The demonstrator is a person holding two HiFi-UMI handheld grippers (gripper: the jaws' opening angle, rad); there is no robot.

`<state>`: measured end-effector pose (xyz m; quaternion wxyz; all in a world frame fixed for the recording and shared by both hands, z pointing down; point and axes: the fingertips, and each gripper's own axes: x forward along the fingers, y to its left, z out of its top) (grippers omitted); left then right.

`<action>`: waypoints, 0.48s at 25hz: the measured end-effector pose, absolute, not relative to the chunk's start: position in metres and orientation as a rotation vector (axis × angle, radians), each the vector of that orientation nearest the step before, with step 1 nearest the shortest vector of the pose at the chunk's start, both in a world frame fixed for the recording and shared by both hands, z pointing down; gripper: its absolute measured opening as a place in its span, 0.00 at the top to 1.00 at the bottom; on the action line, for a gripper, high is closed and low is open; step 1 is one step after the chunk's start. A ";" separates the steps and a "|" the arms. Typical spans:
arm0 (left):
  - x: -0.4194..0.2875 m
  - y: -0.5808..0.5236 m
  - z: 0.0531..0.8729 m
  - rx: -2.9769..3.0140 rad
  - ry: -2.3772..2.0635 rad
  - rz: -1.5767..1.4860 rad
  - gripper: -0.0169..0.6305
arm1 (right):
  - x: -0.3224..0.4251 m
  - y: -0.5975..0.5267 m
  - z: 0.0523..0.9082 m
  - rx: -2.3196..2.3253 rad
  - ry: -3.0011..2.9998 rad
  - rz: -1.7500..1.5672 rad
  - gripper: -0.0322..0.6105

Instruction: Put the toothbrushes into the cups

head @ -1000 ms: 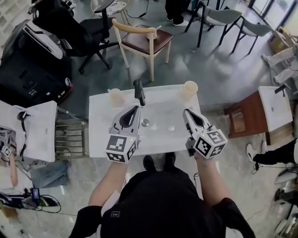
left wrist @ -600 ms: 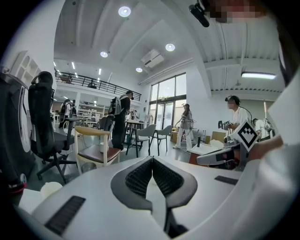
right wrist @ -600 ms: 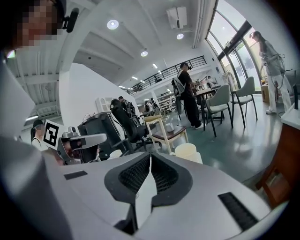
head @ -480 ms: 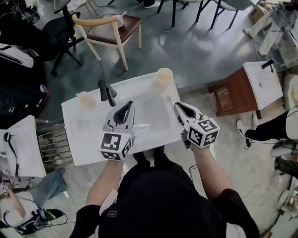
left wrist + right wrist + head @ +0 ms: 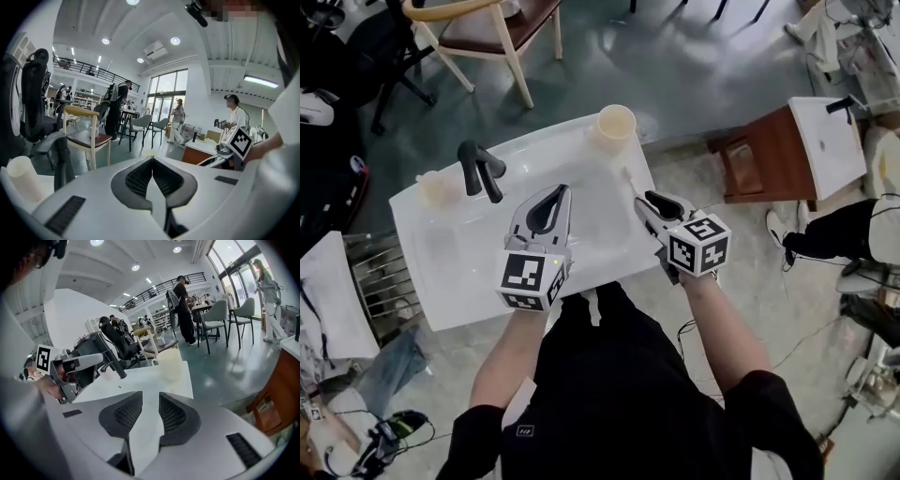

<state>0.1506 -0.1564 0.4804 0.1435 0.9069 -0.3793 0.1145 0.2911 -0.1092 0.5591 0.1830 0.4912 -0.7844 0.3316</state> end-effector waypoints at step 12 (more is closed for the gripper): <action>0.151 -0.175 0.507 2.560 -1.121 0.342 0.95 | 0.308 -0.112 0.632 1.239 -1.976 0.985 0.71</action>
